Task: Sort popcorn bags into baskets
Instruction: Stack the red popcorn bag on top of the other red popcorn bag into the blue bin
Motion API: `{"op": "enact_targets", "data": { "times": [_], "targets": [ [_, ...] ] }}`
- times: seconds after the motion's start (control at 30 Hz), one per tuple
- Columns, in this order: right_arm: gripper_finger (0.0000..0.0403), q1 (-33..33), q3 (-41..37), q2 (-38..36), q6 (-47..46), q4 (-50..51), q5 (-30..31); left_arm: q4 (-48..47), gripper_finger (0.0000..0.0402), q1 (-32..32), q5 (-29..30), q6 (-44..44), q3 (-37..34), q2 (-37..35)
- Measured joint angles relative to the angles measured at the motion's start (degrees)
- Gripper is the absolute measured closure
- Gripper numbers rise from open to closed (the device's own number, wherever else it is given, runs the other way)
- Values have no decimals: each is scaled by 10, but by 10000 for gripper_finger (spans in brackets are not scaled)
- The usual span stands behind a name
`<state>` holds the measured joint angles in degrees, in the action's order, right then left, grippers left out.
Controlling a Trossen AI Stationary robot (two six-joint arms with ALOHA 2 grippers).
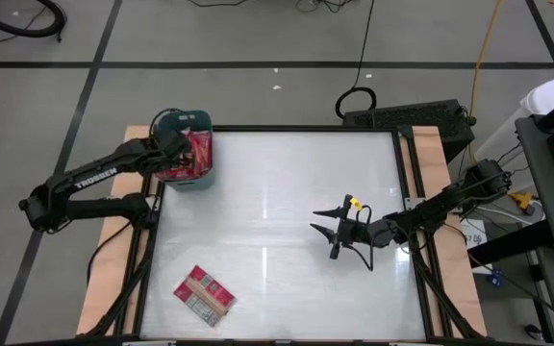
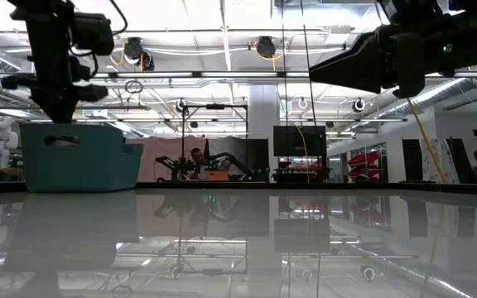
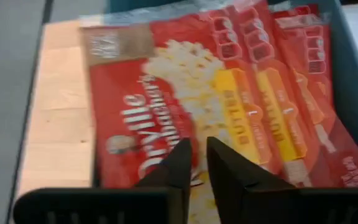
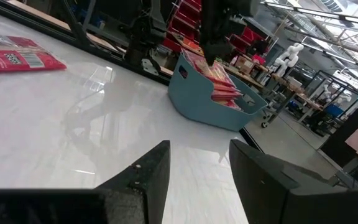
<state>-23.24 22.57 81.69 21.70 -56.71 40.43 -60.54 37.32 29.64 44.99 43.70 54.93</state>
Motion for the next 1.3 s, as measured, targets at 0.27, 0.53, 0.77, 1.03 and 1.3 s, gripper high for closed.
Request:
{"op": "enact_targets", "data": {
  "times": [0.27,0.53,0.77,1.03,1.3],
  "targets": [
    [243,0,0,0,0,0,0,94,396,-7,-2,-1,-52,2],
    [243,0,0,0,4,0,0,148,387,-15,-15,-30,-72,2],
    [243,0,0,0,-1,0,0,147,391,-45,-23,-49,-41,-36],
    [243,-5,1,0,-140,12,0,216,397,-196,-23,-81,-29,-114],
    [243,-27,1,0,-266,35,0,306,396,-441,-21,-149,-34,-100]
  ]
}}
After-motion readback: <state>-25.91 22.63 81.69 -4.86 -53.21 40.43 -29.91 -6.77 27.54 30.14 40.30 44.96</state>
